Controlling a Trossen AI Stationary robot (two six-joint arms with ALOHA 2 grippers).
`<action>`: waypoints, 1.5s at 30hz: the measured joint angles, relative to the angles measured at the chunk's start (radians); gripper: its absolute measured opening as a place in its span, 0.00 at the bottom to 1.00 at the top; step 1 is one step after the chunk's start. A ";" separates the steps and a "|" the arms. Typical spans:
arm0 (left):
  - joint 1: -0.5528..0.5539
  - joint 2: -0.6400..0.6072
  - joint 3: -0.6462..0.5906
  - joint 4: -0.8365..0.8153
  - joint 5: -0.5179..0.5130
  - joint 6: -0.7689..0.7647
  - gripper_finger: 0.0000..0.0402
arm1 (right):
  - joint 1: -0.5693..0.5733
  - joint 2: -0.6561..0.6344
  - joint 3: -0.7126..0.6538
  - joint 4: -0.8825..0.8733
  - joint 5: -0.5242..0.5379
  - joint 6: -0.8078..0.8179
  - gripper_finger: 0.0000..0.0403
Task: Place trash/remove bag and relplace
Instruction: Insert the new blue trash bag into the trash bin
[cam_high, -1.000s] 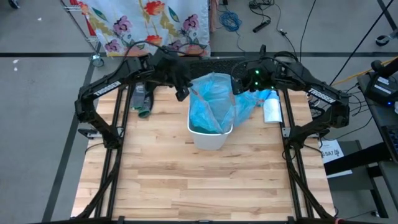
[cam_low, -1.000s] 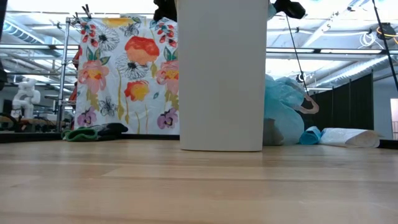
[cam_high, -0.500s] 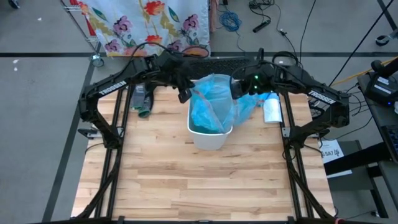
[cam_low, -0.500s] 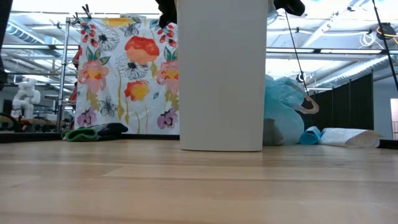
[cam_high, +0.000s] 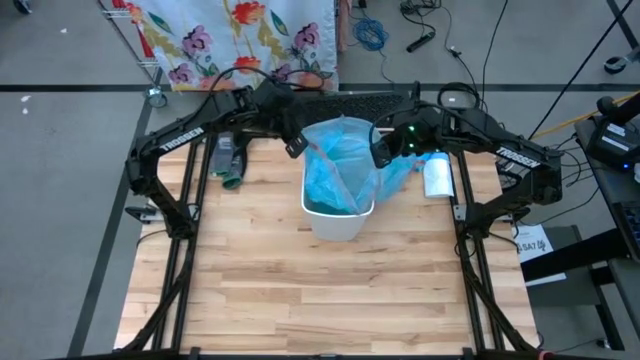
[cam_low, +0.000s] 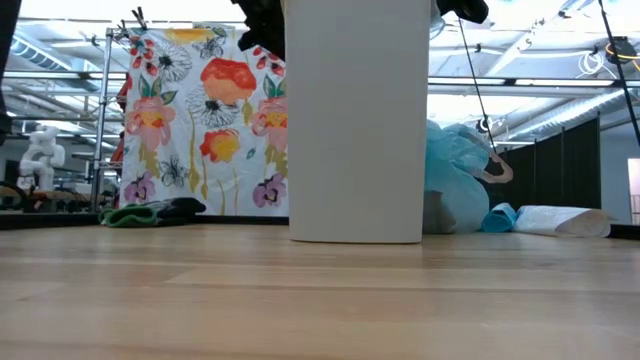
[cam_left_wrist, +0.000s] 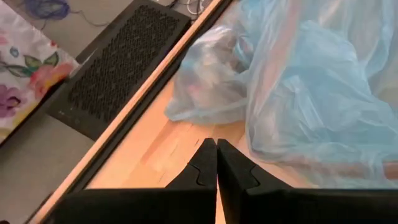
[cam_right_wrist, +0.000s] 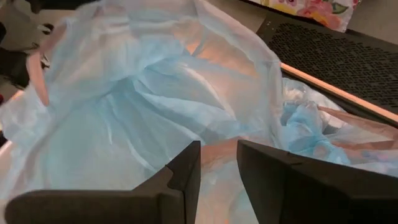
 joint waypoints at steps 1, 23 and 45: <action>-0.002 0.000 -0.007 0.002 0.000 -0.013 0.00 | 0.000 0.000 0.000 -0.005 0.000 -0.005 0.24; -0.108 -0.106 -0.029 0.220 0.009 -0.028 0.00 | -0.001 -0.006 0.000 -0.052 0.000 -0.123 0.24; -0.147 0.028 -0.030 0.325 0.039 0.003 0.00 | -0.004 -0.007 0.000 0.060 -0.006 -0.256 0.01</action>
